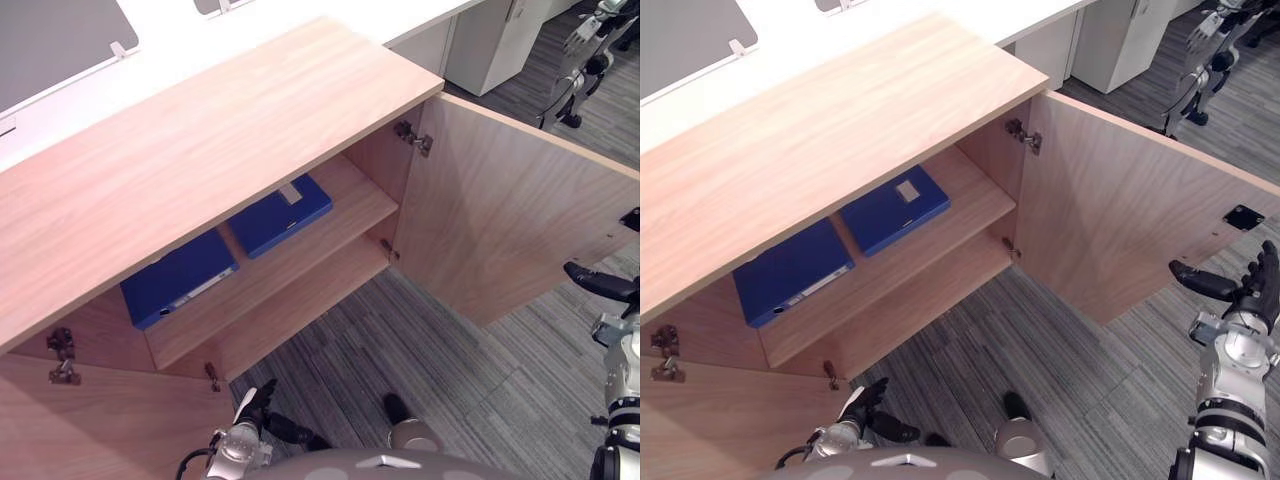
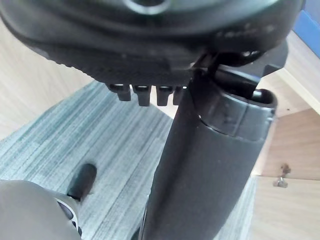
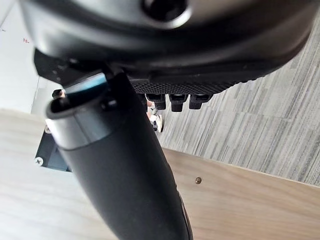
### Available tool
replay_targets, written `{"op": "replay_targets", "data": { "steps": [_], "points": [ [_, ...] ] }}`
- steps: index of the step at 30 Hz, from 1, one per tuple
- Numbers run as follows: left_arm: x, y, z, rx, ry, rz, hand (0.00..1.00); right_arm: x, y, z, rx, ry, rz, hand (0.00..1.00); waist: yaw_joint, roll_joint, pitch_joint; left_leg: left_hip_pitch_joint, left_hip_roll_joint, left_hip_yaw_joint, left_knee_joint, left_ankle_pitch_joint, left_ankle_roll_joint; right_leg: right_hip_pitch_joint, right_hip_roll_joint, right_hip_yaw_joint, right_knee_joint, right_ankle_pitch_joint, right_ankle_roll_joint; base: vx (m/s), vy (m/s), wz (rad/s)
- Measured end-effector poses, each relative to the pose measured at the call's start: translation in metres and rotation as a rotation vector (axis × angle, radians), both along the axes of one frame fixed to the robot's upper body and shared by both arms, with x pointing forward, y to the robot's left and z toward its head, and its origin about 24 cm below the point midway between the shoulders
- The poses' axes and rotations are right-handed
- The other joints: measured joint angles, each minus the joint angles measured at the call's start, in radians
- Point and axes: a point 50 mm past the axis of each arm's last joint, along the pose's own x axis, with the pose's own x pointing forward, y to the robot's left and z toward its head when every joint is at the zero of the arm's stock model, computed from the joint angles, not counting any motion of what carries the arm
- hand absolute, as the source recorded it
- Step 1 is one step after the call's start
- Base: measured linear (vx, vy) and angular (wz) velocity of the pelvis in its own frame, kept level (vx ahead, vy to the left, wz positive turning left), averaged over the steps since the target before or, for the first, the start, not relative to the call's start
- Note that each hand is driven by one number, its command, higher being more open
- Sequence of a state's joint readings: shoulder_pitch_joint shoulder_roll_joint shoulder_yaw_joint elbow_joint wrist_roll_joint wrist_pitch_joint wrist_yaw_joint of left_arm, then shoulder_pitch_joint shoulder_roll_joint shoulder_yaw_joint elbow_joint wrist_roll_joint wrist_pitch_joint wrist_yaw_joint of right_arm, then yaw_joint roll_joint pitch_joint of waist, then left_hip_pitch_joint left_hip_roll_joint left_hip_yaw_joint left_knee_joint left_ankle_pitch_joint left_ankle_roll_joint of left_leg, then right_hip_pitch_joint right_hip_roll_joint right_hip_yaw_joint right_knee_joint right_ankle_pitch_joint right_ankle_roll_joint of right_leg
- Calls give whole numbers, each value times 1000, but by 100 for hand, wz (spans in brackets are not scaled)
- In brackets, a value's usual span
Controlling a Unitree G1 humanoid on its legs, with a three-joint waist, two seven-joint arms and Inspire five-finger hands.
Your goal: Walk over to the cabinet, pick up the folder, carry it to the office cabinet, place the folder inside the office cabinet, then close the office cabinet door
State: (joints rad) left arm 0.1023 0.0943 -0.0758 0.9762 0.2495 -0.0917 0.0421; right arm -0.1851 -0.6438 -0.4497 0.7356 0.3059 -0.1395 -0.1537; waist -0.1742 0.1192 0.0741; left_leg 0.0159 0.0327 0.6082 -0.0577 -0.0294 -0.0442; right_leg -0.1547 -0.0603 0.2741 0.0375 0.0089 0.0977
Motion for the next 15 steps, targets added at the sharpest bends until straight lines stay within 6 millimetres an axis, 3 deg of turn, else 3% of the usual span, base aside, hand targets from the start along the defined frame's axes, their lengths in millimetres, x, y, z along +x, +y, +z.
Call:
{"op": "replay_targets", "data": {
  "steps": [5,15],
  "points": [
    [0,-2,0,-1,-6,-22,100,8,-3,11,-22,-14,3,100,0,15,7,-13,-7,-31,0,3,6,0,-11,-19,-10,4,5,-34,-31,13],
    [4,-5,2,-6,-20,-31,100,20,5,16,-44,-14,36,100,0,10,13,-31,-8,-47,0,14,21,0,-15,-34,-40,30,5,-38,-37,3]
  ]
}}
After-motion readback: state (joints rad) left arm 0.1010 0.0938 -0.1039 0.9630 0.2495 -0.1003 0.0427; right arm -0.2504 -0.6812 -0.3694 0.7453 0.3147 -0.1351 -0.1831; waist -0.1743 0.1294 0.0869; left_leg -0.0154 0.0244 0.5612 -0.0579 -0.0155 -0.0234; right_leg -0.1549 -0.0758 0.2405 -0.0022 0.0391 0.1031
